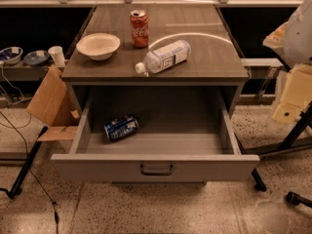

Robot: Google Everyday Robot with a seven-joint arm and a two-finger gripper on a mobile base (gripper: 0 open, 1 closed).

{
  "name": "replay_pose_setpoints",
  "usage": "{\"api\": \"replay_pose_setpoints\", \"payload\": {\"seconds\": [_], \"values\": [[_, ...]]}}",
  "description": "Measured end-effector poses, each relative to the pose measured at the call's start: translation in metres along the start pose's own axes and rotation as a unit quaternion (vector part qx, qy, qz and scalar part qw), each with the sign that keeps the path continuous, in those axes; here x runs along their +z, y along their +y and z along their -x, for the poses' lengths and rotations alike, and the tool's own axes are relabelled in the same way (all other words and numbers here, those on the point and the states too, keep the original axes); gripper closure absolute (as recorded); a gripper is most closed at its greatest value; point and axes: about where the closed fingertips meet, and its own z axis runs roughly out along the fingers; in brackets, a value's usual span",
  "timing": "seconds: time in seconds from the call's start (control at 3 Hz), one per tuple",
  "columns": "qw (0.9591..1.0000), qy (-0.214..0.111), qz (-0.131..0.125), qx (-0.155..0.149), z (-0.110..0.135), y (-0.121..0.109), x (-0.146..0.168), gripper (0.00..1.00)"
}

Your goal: Pick pepsi can from top drawer and place on counter

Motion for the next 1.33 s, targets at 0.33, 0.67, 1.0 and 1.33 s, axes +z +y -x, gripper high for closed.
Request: {"api": "replay_pose_setpoints", "payload": {"seconds": [0.33,0.67,1.0,1.33], "values": [[1.0000,0.000,-0.001,-0.001,0.001,0.000,0.000,0.00],[0.9992,-0.005,0.010,-0.039,0.033,-0.008,0.033,0.00],[0.9964,-0.008,0.022,-0.082,0.060,-0.010,0.063,0.00],[0.9901,-0.017,0.037,-0.134,0.089,-0.001,0.091,0.00]]}}
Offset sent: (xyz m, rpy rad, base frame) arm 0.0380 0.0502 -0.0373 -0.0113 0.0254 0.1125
